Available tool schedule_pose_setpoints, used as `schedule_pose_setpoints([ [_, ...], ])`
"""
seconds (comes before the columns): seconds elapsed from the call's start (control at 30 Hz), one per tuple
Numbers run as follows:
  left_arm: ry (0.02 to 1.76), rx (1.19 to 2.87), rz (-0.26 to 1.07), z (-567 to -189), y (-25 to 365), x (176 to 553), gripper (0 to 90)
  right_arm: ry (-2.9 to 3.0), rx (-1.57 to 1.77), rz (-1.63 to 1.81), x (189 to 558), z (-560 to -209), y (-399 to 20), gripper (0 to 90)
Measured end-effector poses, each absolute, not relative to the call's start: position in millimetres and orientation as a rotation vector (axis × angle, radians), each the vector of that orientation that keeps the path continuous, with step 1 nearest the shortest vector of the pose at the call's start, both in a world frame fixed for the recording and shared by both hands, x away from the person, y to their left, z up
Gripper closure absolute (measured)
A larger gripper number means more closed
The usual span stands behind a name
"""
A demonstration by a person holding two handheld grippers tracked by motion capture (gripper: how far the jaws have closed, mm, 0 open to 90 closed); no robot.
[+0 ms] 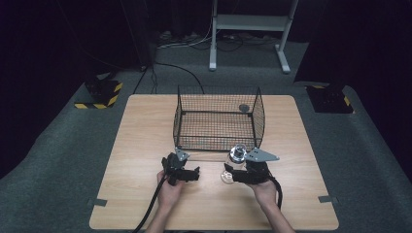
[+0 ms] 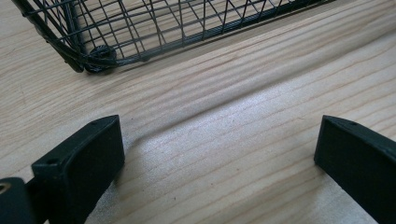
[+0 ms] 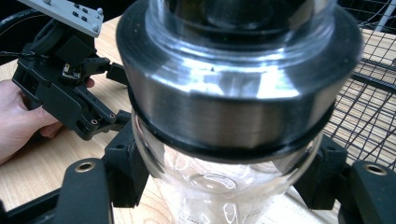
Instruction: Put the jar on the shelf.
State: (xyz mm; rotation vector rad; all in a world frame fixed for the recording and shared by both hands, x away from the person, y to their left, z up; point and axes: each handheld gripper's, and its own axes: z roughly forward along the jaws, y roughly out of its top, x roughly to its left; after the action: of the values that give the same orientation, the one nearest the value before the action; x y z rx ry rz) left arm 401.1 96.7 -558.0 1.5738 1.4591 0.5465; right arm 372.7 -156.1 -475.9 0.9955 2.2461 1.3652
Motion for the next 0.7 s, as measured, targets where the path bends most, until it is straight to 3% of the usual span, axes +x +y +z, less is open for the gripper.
schedule_pose_setpoints([
  [0.7, 1.459, 1.574, 0.547, -558.0, 96.7, 401.2, 1.7, 2.238, 1.023, 1.371, 373.1, -470.9, -164.2, 31.2],
])
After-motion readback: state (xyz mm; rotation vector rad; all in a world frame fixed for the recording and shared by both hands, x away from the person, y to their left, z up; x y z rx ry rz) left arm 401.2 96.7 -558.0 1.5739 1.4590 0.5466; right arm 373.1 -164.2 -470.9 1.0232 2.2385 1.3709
